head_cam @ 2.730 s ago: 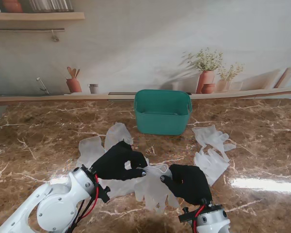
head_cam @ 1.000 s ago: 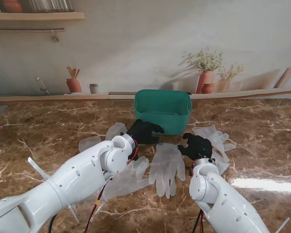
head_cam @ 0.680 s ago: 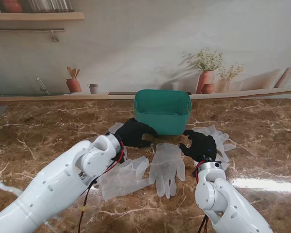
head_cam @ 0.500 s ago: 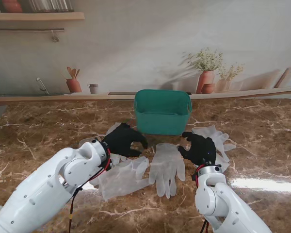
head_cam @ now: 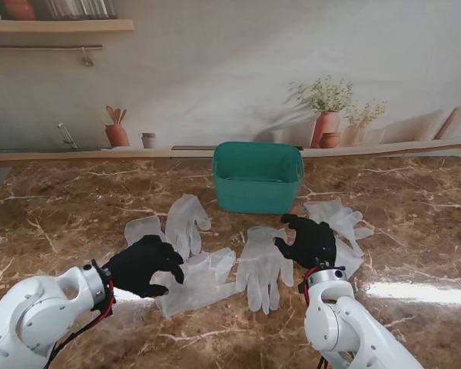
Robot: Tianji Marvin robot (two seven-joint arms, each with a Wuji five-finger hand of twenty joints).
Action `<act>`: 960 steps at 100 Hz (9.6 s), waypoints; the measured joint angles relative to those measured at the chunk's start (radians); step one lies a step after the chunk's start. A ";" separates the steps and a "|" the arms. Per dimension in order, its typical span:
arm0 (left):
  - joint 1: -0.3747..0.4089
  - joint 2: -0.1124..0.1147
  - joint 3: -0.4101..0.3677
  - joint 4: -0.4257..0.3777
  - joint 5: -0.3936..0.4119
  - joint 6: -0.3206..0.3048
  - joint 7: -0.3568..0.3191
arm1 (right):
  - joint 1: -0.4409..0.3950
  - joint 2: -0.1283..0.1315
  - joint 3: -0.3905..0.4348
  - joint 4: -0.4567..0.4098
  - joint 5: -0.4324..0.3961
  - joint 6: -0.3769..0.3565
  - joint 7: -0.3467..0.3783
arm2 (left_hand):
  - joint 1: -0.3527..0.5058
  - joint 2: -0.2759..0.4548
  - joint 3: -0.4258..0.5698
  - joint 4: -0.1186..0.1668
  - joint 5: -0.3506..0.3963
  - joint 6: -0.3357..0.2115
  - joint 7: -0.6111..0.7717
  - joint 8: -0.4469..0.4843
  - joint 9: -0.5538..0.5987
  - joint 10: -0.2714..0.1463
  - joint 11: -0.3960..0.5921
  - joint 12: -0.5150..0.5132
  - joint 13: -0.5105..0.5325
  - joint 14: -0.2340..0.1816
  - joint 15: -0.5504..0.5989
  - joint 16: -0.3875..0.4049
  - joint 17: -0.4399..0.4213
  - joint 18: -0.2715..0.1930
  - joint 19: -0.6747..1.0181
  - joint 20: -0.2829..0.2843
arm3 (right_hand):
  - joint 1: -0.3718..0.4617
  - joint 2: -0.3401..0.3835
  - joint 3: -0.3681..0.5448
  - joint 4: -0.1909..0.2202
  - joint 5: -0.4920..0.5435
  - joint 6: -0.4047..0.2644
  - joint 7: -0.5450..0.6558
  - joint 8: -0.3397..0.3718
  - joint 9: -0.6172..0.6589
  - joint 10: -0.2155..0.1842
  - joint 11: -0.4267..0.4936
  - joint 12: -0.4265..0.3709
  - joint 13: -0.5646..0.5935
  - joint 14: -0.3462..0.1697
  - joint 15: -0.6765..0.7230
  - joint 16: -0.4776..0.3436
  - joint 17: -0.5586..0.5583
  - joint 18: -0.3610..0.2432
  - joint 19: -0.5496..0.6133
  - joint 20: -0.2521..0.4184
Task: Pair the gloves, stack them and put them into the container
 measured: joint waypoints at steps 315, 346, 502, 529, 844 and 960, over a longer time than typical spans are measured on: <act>-0.016 -0.093 0.207 -0.178 -0.447 0.516 0.331 | -0.211 0.002 -0.040 -0.246 -0.144 -0.266 -0.244 | 0.402 0.382 -0.872 0.035 0.076 0.026 0.247 0.389 0.683 0.035 0.140 0.038 0.511 0.096 0.340 0.252 0.050 0.032 0.458 0.176 | -0.021 -0.269 -0.025 -0.034 0.300 -0.162 0.310 0.268 0.260 -0.066 0.298 0.369 0.160 -0.072 0.604 0.363 0.173 -0.038 0.405 0.381; -0.003 -0.159 0.295 -0.218 -0.683 0.645 0.517 | -0.180 0.026 -0.126 -0.186 -0.224 -0.228 -0.256 | 0.403 0.382 -0.864 0.036 0.056 0.056 0.303 0.368 0.698 0.049 0.140 -0.061 0.515 0.099 0.350 0.247 0.053 0.032 0.498 0.151 | -0.022 -0.250 -0.038 -0.038 0.032 -0.028 0.002 0.091 -0.070 -0.043 0.087 0.259 -0.145 -0.071 0.411 0.362 -0.084 -0.038 0.181 0.360; 0.056 -0.226 0.349 -0.275 -0.901 0.719 0.575 | -0.094 -0.041 -0.167 -0.082 -0.140 -0.155 -0.530 | 0.447 0.413 -0.861 0.037 -0.036 0.145 0.321 0.244 0.579 0.098 0.125 -0.122 0.402 0.102 0.326 0.172 0.024 -0.052 0.403 0.103 | 0.213 0.141 -0.148 -0.080 0.149 -0.287 0.496 0.231 0.165 -0.139 0.290 0.374 0.034 -0.139 0.500 0.280 0.081 -0.130 0.253 0.396; 0.079 -0.184 0.287 -0.237 -0.766 0.576 0.455 | -0.174 -0.054 -0.063 -0.194 -0.003 -0.266 -0.355 | 0.182 0.200 -0.218 -0.003 -0.031 0.144 0.088 0.032 0.426 0.104 0.094 -0.069 0.261 0.112 0.225 0.155 0.005 0.019 0.234 0.171 | 0.179 0.122 -0.091 -0.080 0.196 -0.277 0.475 0.294 0.218 -0.139 0.302 0.399 0.080 -0.140 0.518 0.289 0.131 -0.122 0.289 0.396; -0.513 -0.233 0.670 0.365 -0.648 0.663 0.417 | 0.045 -0.044 -0.014 0.064 0.301 -0.040 0.048 | 0.168 0.090 -0.305 -0.005 0.302 0.143 0.260 -0.090 0.793 0.049 0.192 0.072 0.588 0.114 0.440 0.274 0.088 0.095 0.508 0.139 | 0.014 0.013 0.049 -0.084 0.545 -0.166 0.537 0.217 0.493 -0.026 0.295 0.359 0.232 -0.020 0.625 0.337 0.235 0.006 0.467 0.372; -0.589 -0.304 0.713 0.560 -0.637 0.711 0.490 | 0.175 -0.045 -0.087 0.235 0.151 0.088 -0.026 | 0.051 0.214 -0.207 0.032 -0.065 0.201 -0.260 -0.165 0.014 0.063 0.014 -0.121 0.097 0.049 0.033 -0.059 0.012 0.043 0.184 -0.069 | -0.076 0.105 -0.050 0.000 0.000 -0.029 0.024 0.065 -0.028 -0.027 0.141 0.171 -0.043 -0.042 0.276 0.176 -0.002 -0.039 0.133 0.229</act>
